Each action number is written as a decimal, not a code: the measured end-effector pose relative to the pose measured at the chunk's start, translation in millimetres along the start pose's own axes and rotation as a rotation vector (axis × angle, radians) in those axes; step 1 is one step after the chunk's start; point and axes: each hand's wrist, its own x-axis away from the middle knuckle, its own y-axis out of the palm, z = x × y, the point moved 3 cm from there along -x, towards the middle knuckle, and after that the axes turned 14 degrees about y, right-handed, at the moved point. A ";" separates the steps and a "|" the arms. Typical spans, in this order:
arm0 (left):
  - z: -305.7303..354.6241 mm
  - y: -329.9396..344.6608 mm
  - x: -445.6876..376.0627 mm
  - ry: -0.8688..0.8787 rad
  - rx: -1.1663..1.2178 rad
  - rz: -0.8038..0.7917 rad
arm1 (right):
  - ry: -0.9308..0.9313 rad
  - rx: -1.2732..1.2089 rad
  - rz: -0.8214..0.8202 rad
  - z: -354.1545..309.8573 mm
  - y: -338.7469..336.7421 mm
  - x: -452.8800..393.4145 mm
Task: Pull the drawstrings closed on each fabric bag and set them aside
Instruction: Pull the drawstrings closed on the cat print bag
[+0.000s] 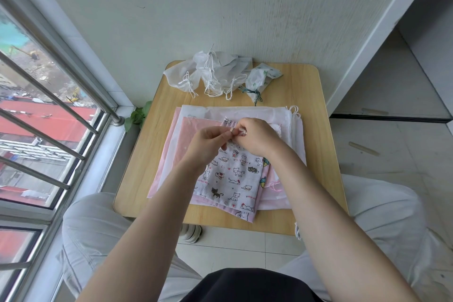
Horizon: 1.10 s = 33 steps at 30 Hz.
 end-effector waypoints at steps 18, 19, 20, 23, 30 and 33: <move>-0.5 11.2 -2.5 0.040 -0.330 -0.144 | 0.058 -0.256 -0.103 -3.1 -13.1 -6.3; -1.8 11.5 -3.1 0.036 -0.346 -0.140 | 0.038 -0.346 -0.115 -7.5 -14.1 -4.8; -2.9 10.8 -4.0 0.029 -0.358 -0.126 | 0.009 -0.446 -0.122 -11.3 -14.4 -4.3; -6.3 7.8 -4.8 -0.003 -0.298 -0.096 | -0.102 -0.562 -0.019 -16.4 -17.3 -2.5; -6.5 -3.9 -11.5 -0.265 0.119 0.044 | -0.055 -0.328 0.009 4.4 9.2 -5.6; -7.1 -2.8 -12.6 -0.307 0.054 0.000 | -0.090 -0.326 0.061 5.5 12.3 -6.0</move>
